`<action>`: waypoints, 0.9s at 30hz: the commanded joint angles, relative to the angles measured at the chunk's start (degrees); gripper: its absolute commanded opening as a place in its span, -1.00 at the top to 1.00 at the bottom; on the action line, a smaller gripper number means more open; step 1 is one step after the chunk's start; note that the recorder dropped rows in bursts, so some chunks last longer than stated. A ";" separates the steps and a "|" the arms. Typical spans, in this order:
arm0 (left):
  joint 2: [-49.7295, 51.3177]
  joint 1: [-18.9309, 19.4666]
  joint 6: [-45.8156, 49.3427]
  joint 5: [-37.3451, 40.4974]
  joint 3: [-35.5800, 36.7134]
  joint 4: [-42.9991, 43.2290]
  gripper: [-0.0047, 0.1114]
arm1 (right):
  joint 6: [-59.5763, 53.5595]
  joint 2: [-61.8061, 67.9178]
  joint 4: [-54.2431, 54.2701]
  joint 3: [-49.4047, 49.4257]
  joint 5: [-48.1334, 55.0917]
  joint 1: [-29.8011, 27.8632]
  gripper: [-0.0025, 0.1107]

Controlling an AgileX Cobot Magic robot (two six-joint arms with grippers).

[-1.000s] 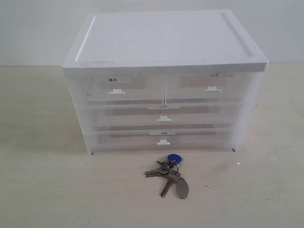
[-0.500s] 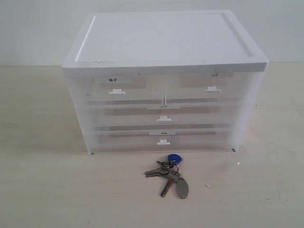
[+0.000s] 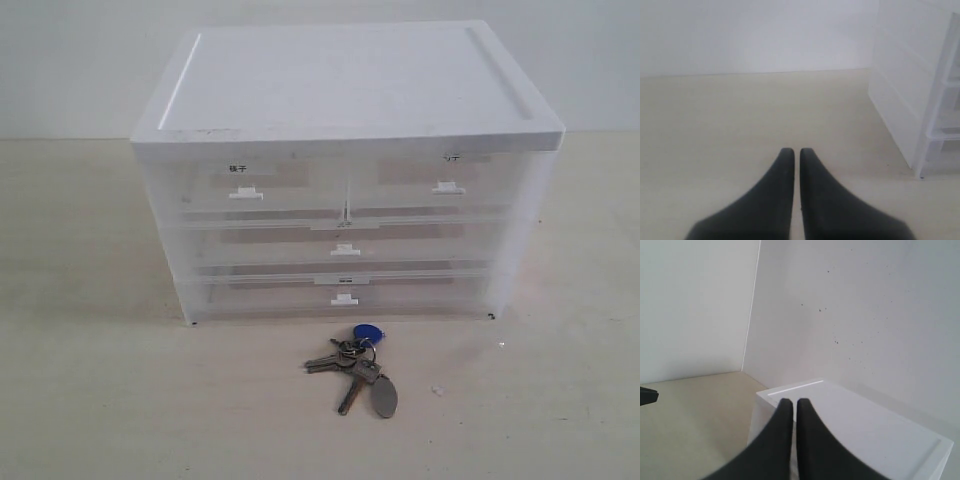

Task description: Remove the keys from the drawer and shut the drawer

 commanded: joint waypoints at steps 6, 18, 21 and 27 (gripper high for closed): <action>-0.11 0.16 0.38 0.05 0.18 0.23 0.84 | 0.06 -1.23 -0.30 0.78 2.10 -0.31 0.96; -0.11 0.16 0.38 0.05 0.18 0.13 0.84 | 9.51 -9.48 -1.83 15.02 -18.78 -16.15 0.96; -0.11 0.16 0.38 0.05 0.18 0.03 0.84 | 12.73 -9.48 -1.83 19.92 -21.28 -23.42 0.96; -0.11 0.16 0.38 0.05 0.18 0.03 0.84 | 17.96 -9.48 -1.83 30.20 -24.05 -33.67 0.96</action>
